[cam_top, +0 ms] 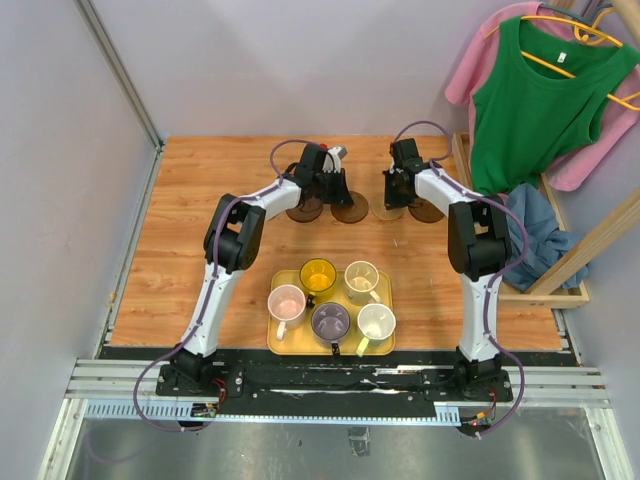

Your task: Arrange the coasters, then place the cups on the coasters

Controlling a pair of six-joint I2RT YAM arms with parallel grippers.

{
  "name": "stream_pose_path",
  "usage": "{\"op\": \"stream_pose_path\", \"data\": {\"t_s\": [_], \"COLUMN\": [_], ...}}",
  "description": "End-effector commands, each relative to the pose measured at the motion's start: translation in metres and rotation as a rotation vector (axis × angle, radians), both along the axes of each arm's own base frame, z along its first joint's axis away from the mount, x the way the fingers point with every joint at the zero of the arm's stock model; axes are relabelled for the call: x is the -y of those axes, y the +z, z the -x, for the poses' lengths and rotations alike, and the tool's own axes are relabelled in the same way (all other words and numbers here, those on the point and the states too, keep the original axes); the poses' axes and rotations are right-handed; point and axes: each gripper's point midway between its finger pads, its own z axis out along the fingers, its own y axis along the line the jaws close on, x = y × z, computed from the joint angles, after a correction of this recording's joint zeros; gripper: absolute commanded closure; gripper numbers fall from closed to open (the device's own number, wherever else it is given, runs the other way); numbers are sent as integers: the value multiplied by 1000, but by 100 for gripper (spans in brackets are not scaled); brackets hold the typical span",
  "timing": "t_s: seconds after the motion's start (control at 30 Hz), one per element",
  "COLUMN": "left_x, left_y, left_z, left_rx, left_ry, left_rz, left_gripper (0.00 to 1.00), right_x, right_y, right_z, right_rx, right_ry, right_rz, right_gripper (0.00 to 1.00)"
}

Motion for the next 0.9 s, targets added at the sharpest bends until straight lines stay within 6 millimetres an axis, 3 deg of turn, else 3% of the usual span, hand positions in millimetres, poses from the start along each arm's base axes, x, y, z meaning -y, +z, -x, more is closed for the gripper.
{"op": "stream_pose_path", "data": {"t_s": [0.0,0.2,0.47,0.67,0.7,0.87], "left_x": [0,0,-3,-10,-13,-36], "left_y": [-7,18,85,135,142,167], "left_z": [7,8,6,20,23,43], "left_rx": [-19,24,149,235,249,320], "left_ry": [-7,-9,-12,-12,-10,23], "left_rz": [-25,-8,21,63,64,29], "left_gripper": [93,93,90,88,88,85], "right_x": [2,0,-6,-12,-13,-6], "right_y": [-8,15,68,109,116,143], "right_z": [5,1,-4,7,10,34], "right_rx": [-36,16,143,236,251,318], "right_ry": [9,26,43,60,62,58], "right_rz": [46,33,3,-23,-27,-31], "right_gripper": [99,99,95,88,84,45]}}
